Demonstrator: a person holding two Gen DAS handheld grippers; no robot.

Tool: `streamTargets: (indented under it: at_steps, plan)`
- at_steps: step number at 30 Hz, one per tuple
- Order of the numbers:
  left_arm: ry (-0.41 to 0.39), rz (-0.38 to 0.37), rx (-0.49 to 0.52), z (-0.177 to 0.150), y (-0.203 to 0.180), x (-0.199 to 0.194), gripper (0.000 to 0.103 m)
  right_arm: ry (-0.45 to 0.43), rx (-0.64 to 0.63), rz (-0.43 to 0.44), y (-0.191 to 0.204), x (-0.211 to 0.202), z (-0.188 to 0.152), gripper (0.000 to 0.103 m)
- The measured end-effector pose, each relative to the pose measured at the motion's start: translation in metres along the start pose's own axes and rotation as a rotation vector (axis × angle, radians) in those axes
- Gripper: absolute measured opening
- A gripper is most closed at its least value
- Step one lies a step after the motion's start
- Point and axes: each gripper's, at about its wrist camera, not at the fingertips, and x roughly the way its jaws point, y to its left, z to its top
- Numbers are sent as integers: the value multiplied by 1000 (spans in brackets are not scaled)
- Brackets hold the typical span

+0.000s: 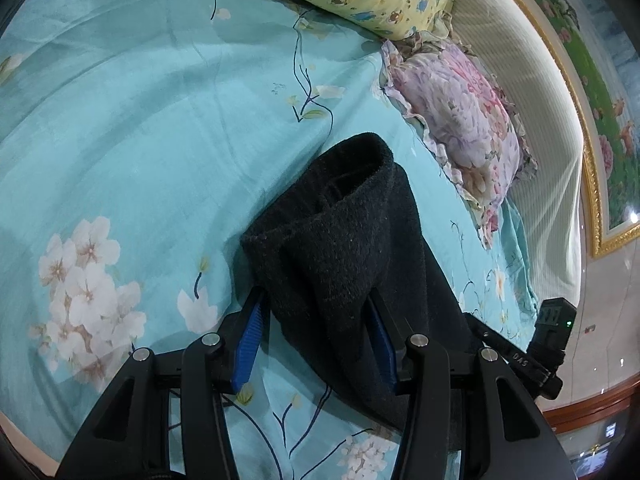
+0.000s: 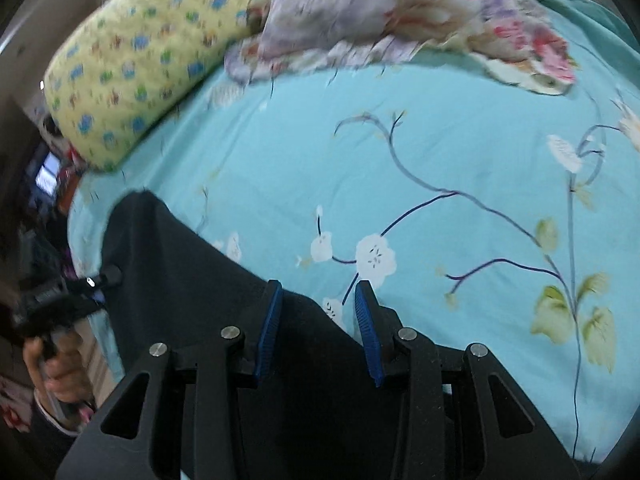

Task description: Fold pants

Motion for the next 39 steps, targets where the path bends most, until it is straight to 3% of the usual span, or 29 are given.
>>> streamTargets:
  at_steps: [11, 14, 15, 17, 20, 25, 31, 39]
  plan:
    - [-18, 51, 63, 3, -17, 16, 47, 127, -164, -15, 18, 14, -3, 37]
    - [-28, 68, 109, 0, -23, 16, 28, 136, -181, 11, 23, 14, -5, 21]
    - [-31, 59, 118, -1, -26, 15, 21, 130, -190, 3, 25, 12, -7, 19]
    - [-59, 55, 148, -5, -31, 6, 18, 110, -204, -15, 30, 7, -8, 15]
    - [-113, 16, 174, -11, -41, -19, 17, 62, -210, -30, 37, -6, -7, 13]
    - [-200, -93, 239, -23, -53, -63, 17, -113, -249, -135, 53, -52, -3, 11]
    - [-193, -43, 286, -25, -55, -58, 17, -143, -279, -227, 64, -34, -1, 10]
    - [-155, 39, 281, -26, -39, -33, 18, -131, -201, -211, 53, -13, -5, 10]
